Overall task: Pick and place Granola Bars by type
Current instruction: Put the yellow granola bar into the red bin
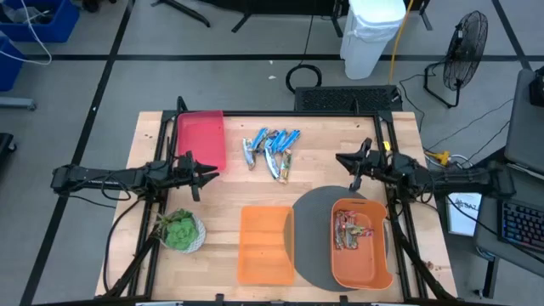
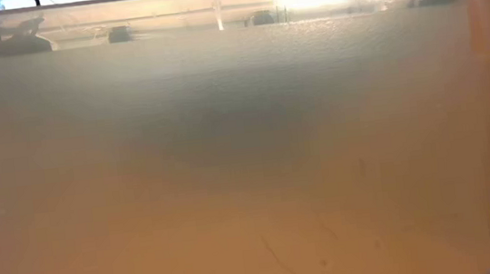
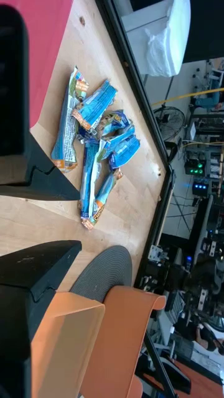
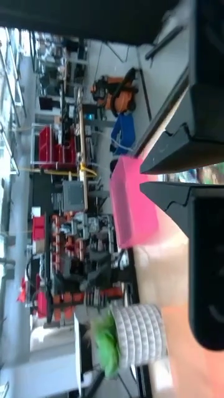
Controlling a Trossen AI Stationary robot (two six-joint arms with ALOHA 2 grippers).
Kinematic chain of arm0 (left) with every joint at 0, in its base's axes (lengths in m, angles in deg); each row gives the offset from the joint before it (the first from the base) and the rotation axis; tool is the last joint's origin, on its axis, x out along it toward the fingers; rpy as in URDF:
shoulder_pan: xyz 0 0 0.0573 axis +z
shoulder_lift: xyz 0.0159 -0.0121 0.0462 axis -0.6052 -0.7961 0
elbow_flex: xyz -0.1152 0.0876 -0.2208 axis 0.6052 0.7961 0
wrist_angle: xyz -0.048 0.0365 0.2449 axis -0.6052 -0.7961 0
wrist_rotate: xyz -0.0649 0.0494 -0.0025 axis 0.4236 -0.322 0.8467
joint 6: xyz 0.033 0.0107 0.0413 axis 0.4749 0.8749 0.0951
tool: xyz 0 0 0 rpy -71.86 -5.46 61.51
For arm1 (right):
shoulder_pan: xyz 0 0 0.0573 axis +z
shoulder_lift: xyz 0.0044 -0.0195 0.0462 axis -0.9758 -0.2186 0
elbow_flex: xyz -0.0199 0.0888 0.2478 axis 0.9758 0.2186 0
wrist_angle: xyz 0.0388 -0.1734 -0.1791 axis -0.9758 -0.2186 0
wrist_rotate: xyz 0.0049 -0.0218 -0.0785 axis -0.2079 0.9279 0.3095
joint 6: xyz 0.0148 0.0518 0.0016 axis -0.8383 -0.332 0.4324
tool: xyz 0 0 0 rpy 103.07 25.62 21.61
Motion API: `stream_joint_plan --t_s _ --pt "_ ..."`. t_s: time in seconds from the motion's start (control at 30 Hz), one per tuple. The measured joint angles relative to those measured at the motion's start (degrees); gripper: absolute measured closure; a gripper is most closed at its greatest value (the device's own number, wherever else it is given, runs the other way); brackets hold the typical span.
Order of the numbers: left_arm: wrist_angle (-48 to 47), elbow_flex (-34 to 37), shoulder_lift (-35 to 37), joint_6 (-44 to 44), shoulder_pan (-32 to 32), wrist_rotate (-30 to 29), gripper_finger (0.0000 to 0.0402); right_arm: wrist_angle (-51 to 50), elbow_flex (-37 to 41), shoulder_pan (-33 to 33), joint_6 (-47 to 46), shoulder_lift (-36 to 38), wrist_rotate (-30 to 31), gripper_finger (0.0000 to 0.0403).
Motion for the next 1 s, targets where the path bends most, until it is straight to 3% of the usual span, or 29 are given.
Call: stream_joint_plan --t_s 0.17,0.33,0.5,1.0 --pt "0.0 0.0 0.0 0.0 0.0 0.0 0.0284 -2.9 -2.2 -7.5 -0.5 2.6 -7.6 0.0383" --pt "0.0 0.0 0.0 0.0 0.0 0.0 0.0284 -14.4 -7.9 -10.2 0.1 6.0 -12.5 0.0383" --pt "0.0 0.0 0.0 0.0 0.0 0.0 0.0284 -19.2 -8.5 -10.3 1.3 9.6 -12.9 0.0387" --pt "0.0 0.0 0.0 0.0 0.0 0.0 0.0284 -17.9 -3.8 -10.2 5.9 23.7 -12.8 0.0402"
